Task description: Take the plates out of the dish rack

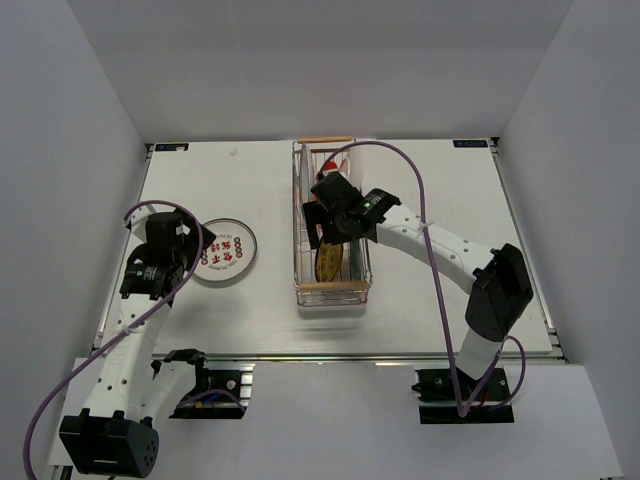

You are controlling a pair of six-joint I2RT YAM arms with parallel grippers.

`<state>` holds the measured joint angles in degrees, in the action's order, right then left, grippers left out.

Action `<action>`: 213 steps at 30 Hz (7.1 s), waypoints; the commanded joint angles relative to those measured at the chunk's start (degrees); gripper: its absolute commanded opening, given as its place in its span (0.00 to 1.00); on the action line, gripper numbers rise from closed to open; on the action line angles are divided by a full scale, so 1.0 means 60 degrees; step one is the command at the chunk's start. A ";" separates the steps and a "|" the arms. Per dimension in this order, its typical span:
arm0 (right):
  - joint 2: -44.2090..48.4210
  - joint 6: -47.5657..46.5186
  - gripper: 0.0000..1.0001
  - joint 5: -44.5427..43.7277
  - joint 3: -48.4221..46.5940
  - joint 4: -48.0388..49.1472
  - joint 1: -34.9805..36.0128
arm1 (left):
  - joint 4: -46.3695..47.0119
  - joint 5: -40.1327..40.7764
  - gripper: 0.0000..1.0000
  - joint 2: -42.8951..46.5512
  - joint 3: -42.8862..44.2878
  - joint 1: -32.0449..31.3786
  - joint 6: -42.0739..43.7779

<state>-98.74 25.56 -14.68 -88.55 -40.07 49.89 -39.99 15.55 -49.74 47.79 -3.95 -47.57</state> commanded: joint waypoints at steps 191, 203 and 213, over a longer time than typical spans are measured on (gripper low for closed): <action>0.2525 -0.1023 0.08 -0.1374 -0.1676 -0.0191 -0.0301 | 0.0161 -0.0790 0.98 -0.0090 -0.0260 -0.0031 0.0326; 0.1765 -0.0642 0.05 -0.4002 -0.0389 -0.0984 -0.3198 | 0.0219 -0.0702 0.98 -0.0207 -0.0187 -0.0031 0.0428; -0.0475 -0.0979 0.02 -0.2784 -0.0211 -0.0864 -0.4081 | 0.0249 -0.0614 0.98 -0.0353 -0.0201 -0.0031 0.0429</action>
<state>-99.57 20.40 -32.64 -87.90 -45.60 25.87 -38.61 11.07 -51.96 45.58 -3.95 -45.43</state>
